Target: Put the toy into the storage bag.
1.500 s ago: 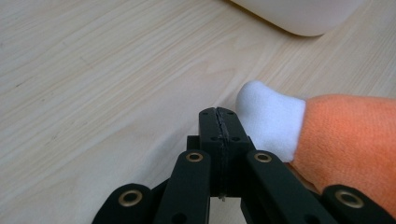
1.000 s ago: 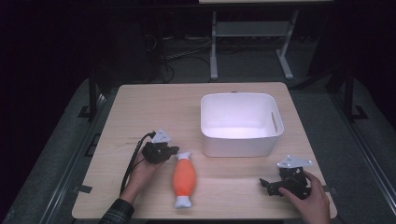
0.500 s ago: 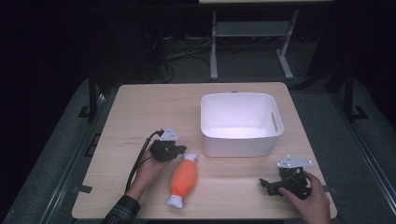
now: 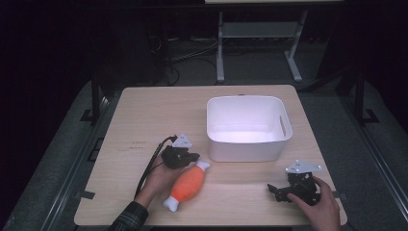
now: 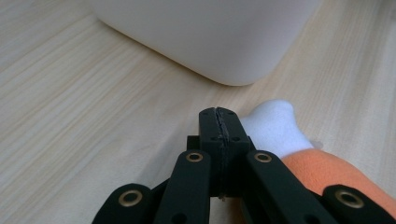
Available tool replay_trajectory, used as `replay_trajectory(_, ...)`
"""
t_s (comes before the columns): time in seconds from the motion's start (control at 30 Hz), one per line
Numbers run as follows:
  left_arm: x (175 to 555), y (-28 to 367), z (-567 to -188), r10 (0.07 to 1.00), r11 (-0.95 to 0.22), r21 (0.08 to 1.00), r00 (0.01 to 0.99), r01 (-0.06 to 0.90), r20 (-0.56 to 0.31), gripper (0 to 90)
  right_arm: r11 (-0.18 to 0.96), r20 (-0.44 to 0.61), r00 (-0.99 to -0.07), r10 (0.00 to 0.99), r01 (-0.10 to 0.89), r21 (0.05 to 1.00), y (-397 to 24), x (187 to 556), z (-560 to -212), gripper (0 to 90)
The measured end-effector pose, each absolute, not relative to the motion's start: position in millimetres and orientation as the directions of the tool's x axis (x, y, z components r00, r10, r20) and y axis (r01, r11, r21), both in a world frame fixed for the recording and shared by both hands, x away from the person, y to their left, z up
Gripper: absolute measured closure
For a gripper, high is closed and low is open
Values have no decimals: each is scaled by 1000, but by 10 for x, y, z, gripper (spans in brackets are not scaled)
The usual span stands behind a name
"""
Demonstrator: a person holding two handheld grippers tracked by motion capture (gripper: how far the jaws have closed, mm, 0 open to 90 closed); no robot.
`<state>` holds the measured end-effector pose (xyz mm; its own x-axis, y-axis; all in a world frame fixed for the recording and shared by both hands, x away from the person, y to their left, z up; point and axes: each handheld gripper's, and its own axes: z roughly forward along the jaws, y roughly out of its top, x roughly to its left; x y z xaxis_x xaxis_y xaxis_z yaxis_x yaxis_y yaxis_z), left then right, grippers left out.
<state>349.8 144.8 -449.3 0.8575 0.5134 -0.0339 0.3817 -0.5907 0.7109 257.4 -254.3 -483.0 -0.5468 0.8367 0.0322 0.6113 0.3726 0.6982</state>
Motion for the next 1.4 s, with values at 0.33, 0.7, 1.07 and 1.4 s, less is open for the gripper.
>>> replay_trajectory(0.33, 3447, 1350, -4496, 468, -606, 708, 882, 362, -51, 895, 373, 32, -547, 837, 611, 698, -2543, 2574, -4830, 0)
replay_trajectory(0.7, 3413, 1350, -4444, 458, -596, 715, 886, 364, -70, 874, 373, 31, -547, 836, 610, 699, -2543, 2574, -4830, 0)
replay_trajectory(1.07, 3411, 1546, -4354, 476, -571, 725, 875, 385, -89, 756, 373, 31, -548, 836, 610, 699, -2543, 2574, -4830, 0)
replay_trajectory(1.4, 3393, 1850, -4256, 517, -514, 738, 844, 437, -139, 540, 373, 31, -547, 836, 611, 698, -2543, 2574, -4830, 0)
